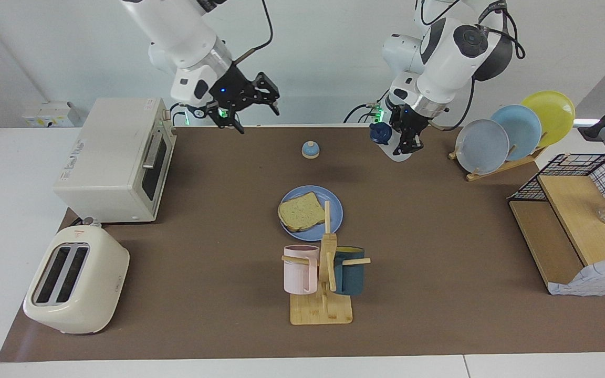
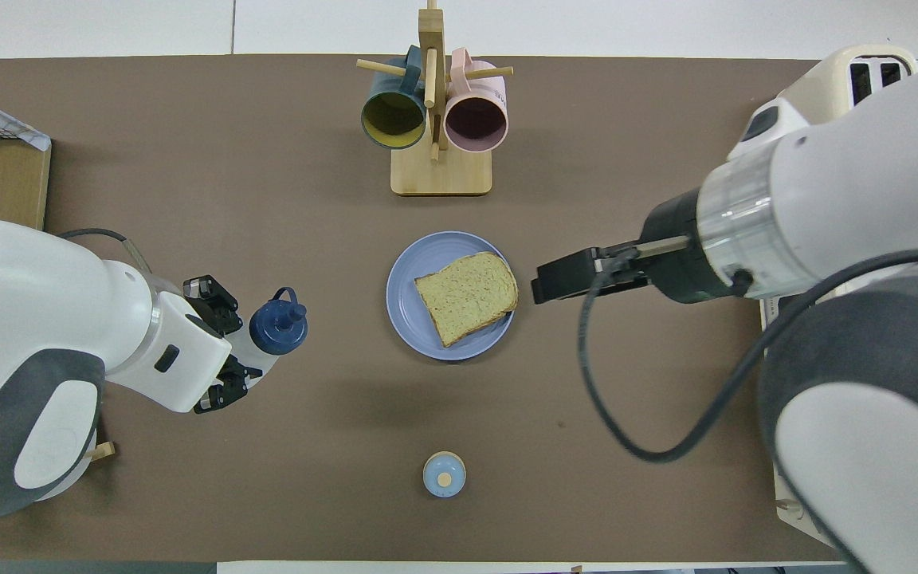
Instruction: Put bread on plate and add seasoning
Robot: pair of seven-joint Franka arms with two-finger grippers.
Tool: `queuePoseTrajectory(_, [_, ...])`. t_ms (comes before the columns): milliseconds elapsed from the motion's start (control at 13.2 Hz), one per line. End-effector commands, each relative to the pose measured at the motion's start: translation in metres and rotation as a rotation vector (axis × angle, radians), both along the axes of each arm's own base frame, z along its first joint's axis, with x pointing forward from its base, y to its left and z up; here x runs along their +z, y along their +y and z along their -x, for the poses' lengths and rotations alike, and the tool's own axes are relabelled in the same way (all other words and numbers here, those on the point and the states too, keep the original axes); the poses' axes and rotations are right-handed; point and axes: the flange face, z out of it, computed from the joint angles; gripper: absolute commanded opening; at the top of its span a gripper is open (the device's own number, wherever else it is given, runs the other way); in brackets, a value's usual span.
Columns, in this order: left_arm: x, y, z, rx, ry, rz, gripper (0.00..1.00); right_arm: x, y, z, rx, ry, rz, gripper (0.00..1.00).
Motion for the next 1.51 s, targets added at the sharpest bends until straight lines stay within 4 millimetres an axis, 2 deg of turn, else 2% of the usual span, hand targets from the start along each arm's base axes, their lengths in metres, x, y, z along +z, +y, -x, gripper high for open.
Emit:
queuePoseTrajectory(0, [0.004,-0.016,0.013,0.001,-0.018,-0.011,0.00,0.003,0.069,0.033,-0.107,0.018,-0.057,1.00])
queuePoseTrajectory(76, [0.003,-0.024,0.018,-0.008,-0.016,-0.017,0.00,-0.008,0.085,0.043,-0.095,0.015,-0.060,0.95])
queuePoseTrajectory(227, [0.004,-0.029,0.020,-0.010,-0.017,-0.021,0.00,-0.025,0.108,0.050,-0.105,-0.021,-0.098,0.72])
queuePoseTrajectory(378, [0.004,-0.034,0.024,-0.020,-0.018,-0.022,0.00,-0.032,0.113,0.049,-0.139,-0.015,-0.111,0.52])
queuePoseTrajectory(454, [0.004,-0.035,0.024,-0.020,-0.018,-0.022,0.00,-0.033,0.113,0.048,-0.138,-0.014,-0.112,0.50])
queuePoseTrajectory(605, [0.004,-0.040,0.027,-0.023,-0.022,-0.024,0.00,-0.032,0.113,0.046,-0.145,-0.021,-0.119,0.40])
queuePoseTrajectory(832, [0.004,-0.042,0.027,-0.020,-0.022,-0.025,0.00,-0.032,0.113,0.045,-0.150,-0.021,-0.122,0.38])
queuePoseTrajectory(908, [0.004,-0.042,0.027,-0.020,-0.022,-0.025,0.00,-0.033,0.113,0.042,-0.159,-0.027,-0.132,0.34])
queuePoseTrajectory(1437, [0.005,-0.042,0.026,-0.019,-0.030,-0.021,0.00,-0.036,0.113,0.040,-0.160,-0.041,-0.130,0.30])
